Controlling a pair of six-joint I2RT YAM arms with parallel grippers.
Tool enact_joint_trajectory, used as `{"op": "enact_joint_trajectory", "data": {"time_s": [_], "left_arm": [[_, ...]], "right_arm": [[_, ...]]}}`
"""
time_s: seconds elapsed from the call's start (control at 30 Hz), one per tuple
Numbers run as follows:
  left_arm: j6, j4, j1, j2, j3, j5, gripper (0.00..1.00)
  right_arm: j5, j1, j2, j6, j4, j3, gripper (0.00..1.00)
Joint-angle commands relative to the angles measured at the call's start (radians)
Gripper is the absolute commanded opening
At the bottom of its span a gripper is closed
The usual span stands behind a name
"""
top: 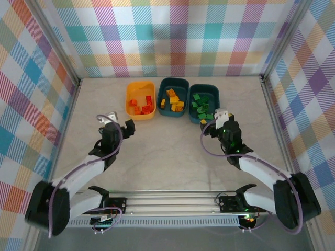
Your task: Sort the legos into containers by color
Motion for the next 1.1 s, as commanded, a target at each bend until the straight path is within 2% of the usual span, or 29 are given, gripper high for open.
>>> {"op": "enact_joint_trajectory", "data": {"time_s": [0.0,0.03,0.1,0.13,0.23,0.3,0.37,0.43,0.57,0.63,0.7,0.77,0.87,0.93,0.97,1.07], "left_arm": [[0.205,0.281,0.003,0.128,-0.009,-0.168,1.00],[0.211,0.292,0.011,0.148,-0.004,-0.175,1.00],[0.234,0.354,0.054,0.212,0.009,-0.119,1.00],[0.243,0.298,0.061,0.222,0.039,-0.112,1.00],[0.253,0.254,0.118,0.248,0.080,0.014,1.00],[0.233,0.230,0.155,0.250,0.092,0.089,1.00],[0.222,0.221,0.177,0.252,0.096,0.134,1.00],[0.218,0.218,0.188,0.252,0.096,0.146,1.00],[0.260,0.218,0.193,0.235,0.083,0.174,1.00],[0.302,0.228,0.192,0.226,0.047,0.181,1.00],[0.272,0.365,0.201,0.264,-0.050,0.139,1.00],[0.289,0.624,0.206,0.329,-0.153,0.174,1.00],[0.275,0.722,0.219,0.450,-0.141,0.151,1.00],[0.263,0.508,0.251,0.429,-0.053,0.243,1.00],[0.245,0.527,0.287,0.441,-0.051,0.308,1.00],[0.241,0.505,0.294,0.434,-0.049,0.321,1.00]], "right_arm": [[-0.065,-0.028,0.112,-0.140,0.225,-0.035,1.00],[-0.009,-0.024,0.135,-0.131,0.215,-0.017,1.00],[-0.066,-0.057,0.140,-0.121,0.166,0.018,1.00],[-0.057,-0.068,0.145,-0.123,0.185,0.018,1.00],[-0.056,-0.118,0.152,-0.137,0.259,-0.009,1.00],[-0.052,-0.155,0.157,-0.106,0.220,-0.017,1.00],[-0.157,-0.208,0.167,-0.056,0.204,-0.042,1.00],[-0.221,-0.230,0.201,-0.059,0.296,-0.086,1.00],[-0.150,-0.252,0.265,-0.018,0.451,-0.123,1.00],[-0.176,-0.299,0.300,0.045,0.487,-0.128,1.00],[-0.170,-0.332,0.391,0.082,0.606,-0.129,1.00],[-0.174,-0.333,0.353,0.091,0.438,-0.078,1.00],[-0.200,-0.359,0.363,0.115,0.352,-0.026,1.00],[-0.207,-0.371,0.367,0.126,0.342,-0.019,1.00],[-0.208,-0.372,0.370,0.127,0.348,-0.020,1.00],[-0.213,-0.373,0.371,0.129,0.345,-0.019,1.00]]}}
